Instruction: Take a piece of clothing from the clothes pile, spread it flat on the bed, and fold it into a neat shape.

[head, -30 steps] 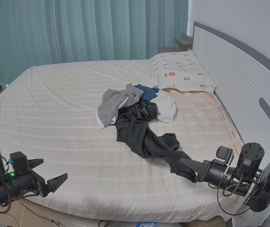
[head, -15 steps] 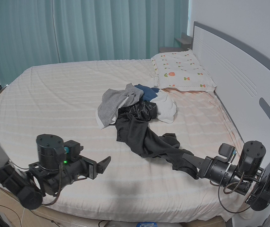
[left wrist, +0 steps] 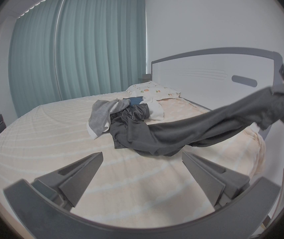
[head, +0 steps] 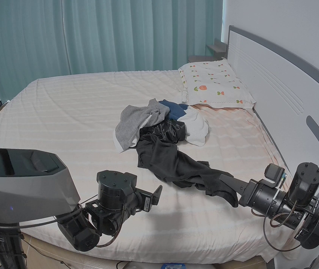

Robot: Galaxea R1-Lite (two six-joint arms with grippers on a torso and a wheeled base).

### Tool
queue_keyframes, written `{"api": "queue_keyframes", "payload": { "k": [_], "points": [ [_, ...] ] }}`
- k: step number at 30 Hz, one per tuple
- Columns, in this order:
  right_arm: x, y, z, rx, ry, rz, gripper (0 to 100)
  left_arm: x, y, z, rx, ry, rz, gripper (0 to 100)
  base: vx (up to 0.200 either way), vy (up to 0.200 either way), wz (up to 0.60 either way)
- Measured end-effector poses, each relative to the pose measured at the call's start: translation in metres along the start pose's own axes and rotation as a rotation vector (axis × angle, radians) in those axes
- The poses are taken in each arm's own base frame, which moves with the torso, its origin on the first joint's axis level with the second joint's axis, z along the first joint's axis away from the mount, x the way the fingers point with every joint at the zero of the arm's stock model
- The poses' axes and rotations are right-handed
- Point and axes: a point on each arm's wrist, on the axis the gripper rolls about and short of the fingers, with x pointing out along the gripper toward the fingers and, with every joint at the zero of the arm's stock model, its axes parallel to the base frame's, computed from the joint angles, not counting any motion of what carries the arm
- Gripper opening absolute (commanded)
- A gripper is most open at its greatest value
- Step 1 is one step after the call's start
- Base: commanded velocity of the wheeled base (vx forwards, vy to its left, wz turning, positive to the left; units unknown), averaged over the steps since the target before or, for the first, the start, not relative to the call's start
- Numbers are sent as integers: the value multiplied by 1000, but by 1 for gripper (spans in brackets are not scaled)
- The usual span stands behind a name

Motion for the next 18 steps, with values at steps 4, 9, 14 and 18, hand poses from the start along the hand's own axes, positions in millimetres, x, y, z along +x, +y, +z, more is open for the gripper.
{"api": "queue_keyframes", "payload": {
  "k": [4,9,14,18],
  "points": [
    [-1,3,1,-2,-5,12,0,5,-10,-10,3,3,-19,100,0,0,0],
    [-5,11,-2,-30,2,41,0,14,-22,-14,-5,-46,-28,100,0,0,0],
    [-8,15,-1,-58,-3,59,0,22,-29,-16,-8,-68,-29,100,0,0,0],
    [-11,18,1,-64,-10,72,0,28,-32,-16,-13,-88,-19,100,0,0,0]
  ]
}}
